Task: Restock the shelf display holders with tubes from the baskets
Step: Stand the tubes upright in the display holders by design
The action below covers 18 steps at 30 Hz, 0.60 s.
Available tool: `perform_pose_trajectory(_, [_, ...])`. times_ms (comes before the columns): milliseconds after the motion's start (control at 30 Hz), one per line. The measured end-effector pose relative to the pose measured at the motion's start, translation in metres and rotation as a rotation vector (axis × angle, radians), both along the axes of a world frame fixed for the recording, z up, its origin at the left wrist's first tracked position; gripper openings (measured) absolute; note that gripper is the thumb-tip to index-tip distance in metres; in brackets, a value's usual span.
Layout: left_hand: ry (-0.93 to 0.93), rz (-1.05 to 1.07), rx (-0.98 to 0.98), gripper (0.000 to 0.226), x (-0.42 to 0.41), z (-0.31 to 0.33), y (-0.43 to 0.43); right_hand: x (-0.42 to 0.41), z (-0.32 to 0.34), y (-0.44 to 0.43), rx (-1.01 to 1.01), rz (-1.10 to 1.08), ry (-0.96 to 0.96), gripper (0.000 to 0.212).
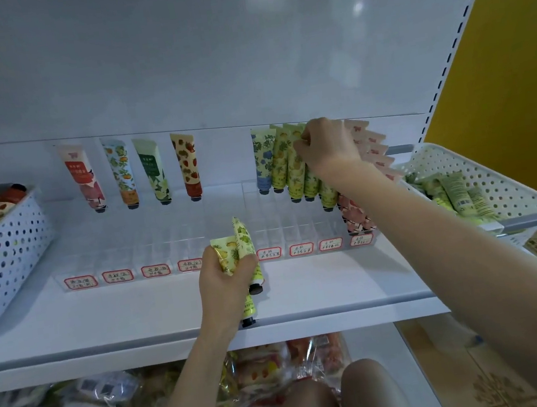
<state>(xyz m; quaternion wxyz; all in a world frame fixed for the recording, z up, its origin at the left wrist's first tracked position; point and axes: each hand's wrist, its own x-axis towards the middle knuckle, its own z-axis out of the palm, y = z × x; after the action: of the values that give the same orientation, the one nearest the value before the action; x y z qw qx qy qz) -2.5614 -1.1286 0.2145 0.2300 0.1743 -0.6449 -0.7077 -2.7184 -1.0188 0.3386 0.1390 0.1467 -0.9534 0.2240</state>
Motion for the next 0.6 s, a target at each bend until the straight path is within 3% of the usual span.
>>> perform_pose_trajectory(233, [-0.003, -0.007, 0.018, 0.017, -0.0016, -0.0018, -0.0015, -0.0077, 0.0049, 0.0, 0.12, -0.067, 0.018, 0.039])
perform_pose_trajectory(600, [0.008, 0.009, 0.035, 0.018, -0.0022, -0.0009, 0.0006, -0.0095, 0.0041, -0.0001, 0.141, -0.057, 0.012, 0.035])
